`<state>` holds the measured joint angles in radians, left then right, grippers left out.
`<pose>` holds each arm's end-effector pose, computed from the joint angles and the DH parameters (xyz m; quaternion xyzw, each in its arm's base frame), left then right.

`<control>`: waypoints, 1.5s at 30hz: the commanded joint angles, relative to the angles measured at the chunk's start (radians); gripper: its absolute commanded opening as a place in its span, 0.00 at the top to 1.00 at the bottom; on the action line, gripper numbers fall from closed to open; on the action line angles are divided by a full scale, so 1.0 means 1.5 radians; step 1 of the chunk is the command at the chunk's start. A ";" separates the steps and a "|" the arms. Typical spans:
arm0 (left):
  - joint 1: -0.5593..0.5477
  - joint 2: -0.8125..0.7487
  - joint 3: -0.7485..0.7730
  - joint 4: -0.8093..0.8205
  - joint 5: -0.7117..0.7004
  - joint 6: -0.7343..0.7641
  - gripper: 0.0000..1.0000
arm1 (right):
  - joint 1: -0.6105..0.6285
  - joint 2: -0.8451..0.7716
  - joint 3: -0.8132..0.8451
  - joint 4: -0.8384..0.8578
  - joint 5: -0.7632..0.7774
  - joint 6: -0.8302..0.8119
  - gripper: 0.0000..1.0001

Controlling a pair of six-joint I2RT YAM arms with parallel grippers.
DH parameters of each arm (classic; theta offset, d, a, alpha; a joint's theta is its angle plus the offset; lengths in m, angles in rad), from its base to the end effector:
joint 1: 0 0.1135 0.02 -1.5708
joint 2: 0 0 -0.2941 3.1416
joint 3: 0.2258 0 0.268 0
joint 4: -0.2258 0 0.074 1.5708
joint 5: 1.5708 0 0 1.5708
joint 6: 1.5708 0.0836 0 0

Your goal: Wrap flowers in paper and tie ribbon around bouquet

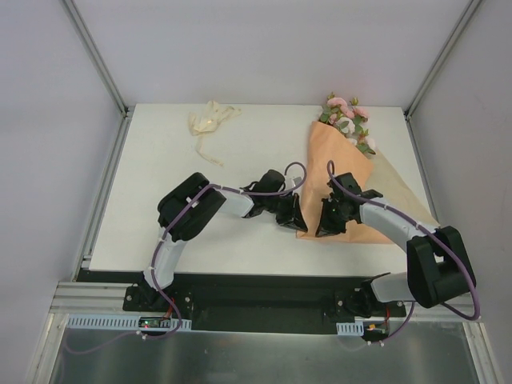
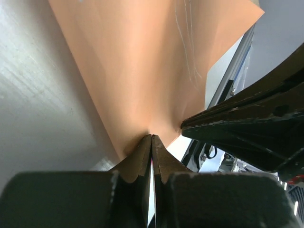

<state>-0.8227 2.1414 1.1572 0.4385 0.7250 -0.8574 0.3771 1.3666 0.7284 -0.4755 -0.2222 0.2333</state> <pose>0.2928 -0.3970 0.1058 0.1597 0.8178 -0.5477 0.0759 0.2485 0.1182 0.1545 -0.0946 0.9637 0.1707 0.1823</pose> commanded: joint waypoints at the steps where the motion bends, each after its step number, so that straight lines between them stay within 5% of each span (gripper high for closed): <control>1: 0.004 0.007 0.032 0.019 0.004 -0.008 0.99 | 0.002 0.002 -0.005 0.022 0.013 0.005 0.95; 24: 0.108 0.111 0.213 -0.026 -0.086 -0.028 0.93 | 0.002 0.098 0.087 -0.013 0.055 -0.037 0.99; 32: 0.109 0.109 0.242 -0.008 -0.027 -0.043 0.76 | 0.001 0.124 0.106 -0.018 0.059 -0.048 0.99; 36: 0.123 0.164 0.285 0.010 -0.032 -0.080 0.87 | 0.003 0.134 0.103 -0.013 0.049 -0.049 0.99; 45: 0.143 0.258 0.401 0.011 -0.071 -0.127 0.90 | 0.001 0.158 0.118 -0.037 0.052 -0.069 0.99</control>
<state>-0.6250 2.4977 1.6924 0.4461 0.6735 -1.0313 0.3779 1.5829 0.8635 -0.4820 -0.1570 0.1608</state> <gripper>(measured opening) 0.105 0.013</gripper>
